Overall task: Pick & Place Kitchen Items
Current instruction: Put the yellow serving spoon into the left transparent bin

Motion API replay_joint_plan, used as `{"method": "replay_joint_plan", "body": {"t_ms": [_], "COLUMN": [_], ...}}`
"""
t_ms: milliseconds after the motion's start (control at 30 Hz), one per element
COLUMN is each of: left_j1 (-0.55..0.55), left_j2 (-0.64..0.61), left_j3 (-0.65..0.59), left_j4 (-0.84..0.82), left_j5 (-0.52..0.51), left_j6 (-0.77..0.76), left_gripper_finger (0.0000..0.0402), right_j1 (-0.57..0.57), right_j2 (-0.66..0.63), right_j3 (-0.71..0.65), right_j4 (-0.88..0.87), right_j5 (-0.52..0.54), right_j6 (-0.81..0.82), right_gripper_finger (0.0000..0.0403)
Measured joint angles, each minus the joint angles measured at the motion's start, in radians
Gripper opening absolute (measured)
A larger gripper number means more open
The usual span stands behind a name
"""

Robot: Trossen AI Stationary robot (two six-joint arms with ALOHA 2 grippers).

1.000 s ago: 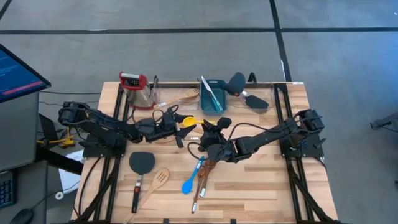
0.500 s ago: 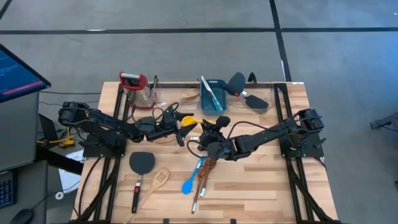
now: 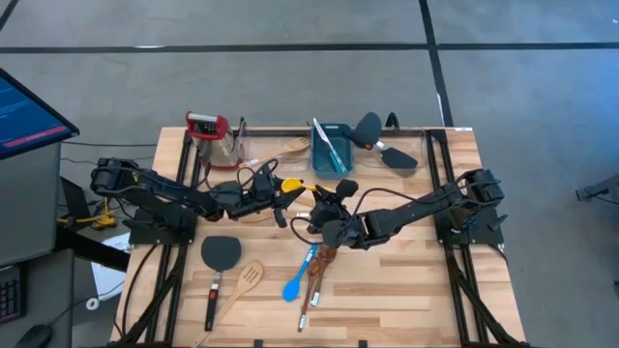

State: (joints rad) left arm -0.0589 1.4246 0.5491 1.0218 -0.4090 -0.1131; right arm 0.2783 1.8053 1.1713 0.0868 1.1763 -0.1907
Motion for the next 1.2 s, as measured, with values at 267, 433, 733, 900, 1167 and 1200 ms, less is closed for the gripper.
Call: {"method": "replay_joint_plan", "body": {"t_ms": [267,433,733,900,1167,1200], "left_j1": [0.0,0.0,0.0,0.005,0.041,0.045], "left_j2": [0.0,0.0,0.0,0.0,0.0,0.0], "left_j3": [0.0,0.0,0.0,0.0,0.0,0.0], "left_j4": [-0.002,-0.008,-0.01,-0.013,-0.012,-0.012], "left_j5": [-0.009,-0.005,-0.002,-0.017,-0.032,-0.041], "left_j6": [-0.001,0.012,0.061,0.068,0.105,0.113], "left_gripper_finger": [0.0007,0.0003,0.0001,0.0001,0.0001,0.0001], "right_j1": [-0.001,-0.001,0.0,0.009,0.016,0.016], "right_j2": [0.0,0.0,0.0,-0.001,-0.001,-0.003], "right_j3": [0.0,0.0,0.0,0.0,0.0,0.0], "right_j4": [0.0,0.0,-0.002,-0.003,-0.068,-0.09], "right_j5": [0.006,0.002,-0.001,-0.009,-0.002,-0.002], "right_j6": [-0.002,-0.002,-0.003,-0.003,-0.082,-0.082], "right_gripper_finger": [0.0033,0.0037,0.0062,0.0124,0.0226,0.0232]}}
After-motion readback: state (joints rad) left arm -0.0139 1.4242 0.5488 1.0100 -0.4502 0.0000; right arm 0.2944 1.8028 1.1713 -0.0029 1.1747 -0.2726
